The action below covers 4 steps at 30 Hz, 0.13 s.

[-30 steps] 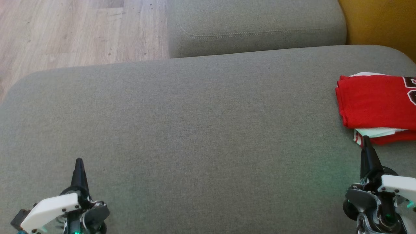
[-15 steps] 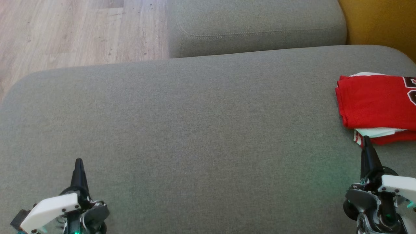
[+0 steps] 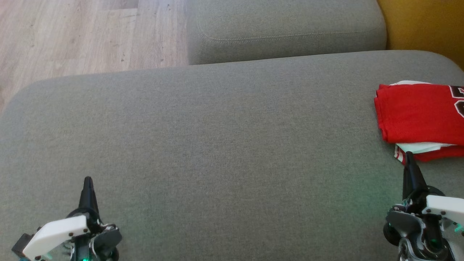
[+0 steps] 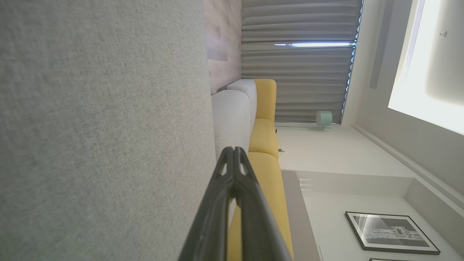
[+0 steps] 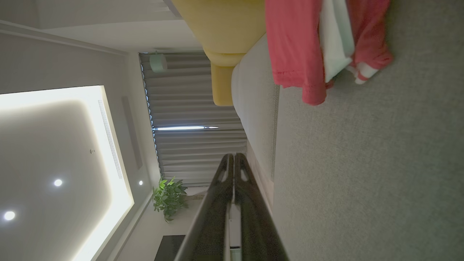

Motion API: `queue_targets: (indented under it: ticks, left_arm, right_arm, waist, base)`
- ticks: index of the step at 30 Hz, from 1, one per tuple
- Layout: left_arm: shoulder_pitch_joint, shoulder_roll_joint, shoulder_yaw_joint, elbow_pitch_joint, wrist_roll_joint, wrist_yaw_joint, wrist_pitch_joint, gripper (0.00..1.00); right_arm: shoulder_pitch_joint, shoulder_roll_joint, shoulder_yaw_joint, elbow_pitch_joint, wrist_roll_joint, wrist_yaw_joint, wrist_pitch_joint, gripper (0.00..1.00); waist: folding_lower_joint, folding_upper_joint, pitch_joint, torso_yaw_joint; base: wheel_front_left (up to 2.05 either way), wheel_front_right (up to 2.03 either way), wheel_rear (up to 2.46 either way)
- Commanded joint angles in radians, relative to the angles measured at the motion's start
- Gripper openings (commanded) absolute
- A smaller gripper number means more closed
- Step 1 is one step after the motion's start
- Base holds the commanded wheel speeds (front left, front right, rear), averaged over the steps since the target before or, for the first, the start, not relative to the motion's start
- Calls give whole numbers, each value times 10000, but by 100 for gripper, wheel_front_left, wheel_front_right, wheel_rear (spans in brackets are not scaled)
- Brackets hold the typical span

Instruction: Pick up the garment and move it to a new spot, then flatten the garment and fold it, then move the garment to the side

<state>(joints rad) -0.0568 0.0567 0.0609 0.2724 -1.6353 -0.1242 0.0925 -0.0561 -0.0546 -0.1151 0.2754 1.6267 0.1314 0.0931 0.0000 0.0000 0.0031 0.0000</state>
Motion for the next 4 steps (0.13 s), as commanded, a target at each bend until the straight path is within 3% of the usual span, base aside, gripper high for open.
queue_targets:
  ticks: [1, 4]
  left_arm:
    - [-496, 70, 346, -280, 116, -65, 60, 0]
    - [-496, 65, 354, -280, 122, -65, 66, 0]
  right_arm:
    - [-503, -73, 170, -315, -52, -7, 76, 0]
    - [-504, -68, 163, -315, -57, -7, 81, 0]
  waist:
    - [0, 0, 0, 0]
    - [0, 0, 0, 0]
  base:
    - [0, 0, 0]
    - [0, 0, 0]
